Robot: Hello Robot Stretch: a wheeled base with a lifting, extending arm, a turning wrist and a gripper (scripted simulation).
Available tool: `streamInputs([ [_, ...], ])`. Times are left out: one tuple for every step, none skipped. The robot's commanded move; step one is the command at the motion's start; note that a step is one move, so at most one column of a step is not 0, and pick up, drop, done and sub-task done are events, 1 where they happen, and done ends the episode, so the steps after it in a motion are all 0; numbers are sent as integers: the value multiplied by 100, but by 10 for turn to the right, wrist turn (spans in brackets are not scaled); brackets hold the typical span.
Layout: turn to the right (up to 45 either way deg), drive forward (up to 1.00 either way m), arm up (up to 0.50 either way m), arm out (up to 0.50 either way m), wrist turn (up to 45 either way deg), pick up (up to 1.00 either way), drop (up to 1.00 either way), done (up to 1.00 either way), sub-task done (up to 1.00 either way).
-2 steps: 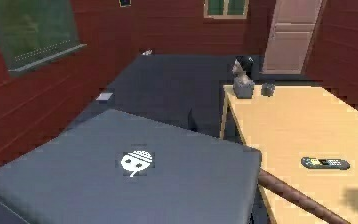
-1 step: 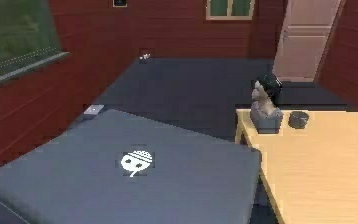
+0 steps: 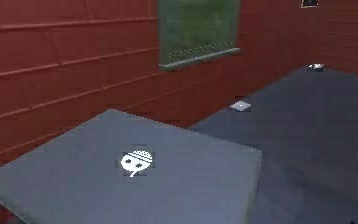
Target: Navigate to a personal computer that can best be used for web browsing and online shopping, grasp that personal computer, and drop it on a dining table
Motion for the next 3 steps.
streamInputs([
  [-450,0,0,0,0,0,0,0,0],
  [-210,0,0,0,0,0,0,0,0],
  [450,0,0,0,0,0,0,0,0],
])
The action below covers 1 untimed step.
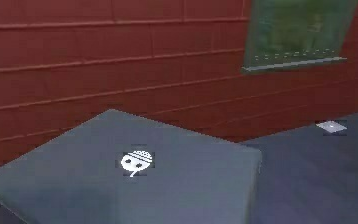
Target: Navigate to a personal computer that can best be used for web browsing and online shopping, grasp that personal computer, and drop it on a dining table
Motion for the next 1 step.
streamInputs([
  [450,0,0,0,0,0,0,0,0],
])
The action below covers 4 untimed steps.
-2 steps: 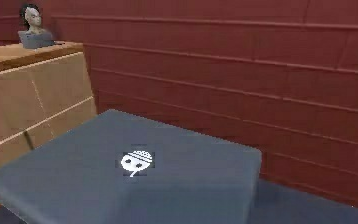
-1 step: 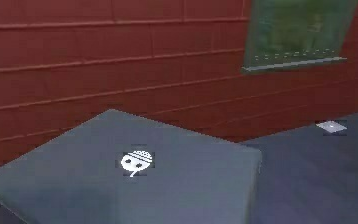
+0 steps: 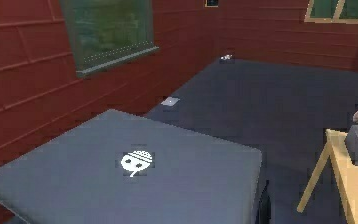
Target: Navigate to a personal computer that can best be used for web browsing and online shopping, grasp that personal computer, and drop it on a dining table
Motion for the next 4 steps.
streamInputs([
  [30,0,0,0,0,0,0,0,0],
  [0,0,0,48,0,0,0,0,0],
  [0,0,0,0,450,0,0,0,0],
  [0,0,0,0,450,0,0,0,0],
])
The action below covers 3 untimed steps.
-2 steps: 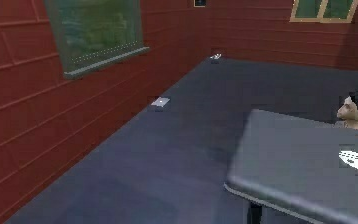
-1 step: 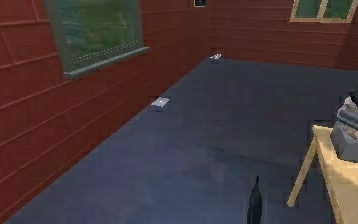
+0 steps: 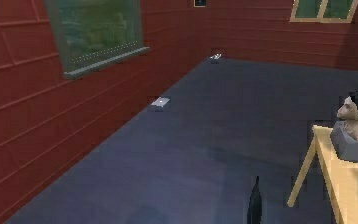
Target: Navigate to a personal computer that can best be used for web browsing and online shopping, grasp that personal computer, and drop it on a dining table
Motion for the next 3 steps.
streamInputs([
  [0,0,0,0,120,0,0,0,0],
  [0,0,-4,0,0,0,0,0,0],
  [0,0,-32,0,0,0,0,0,0],
])
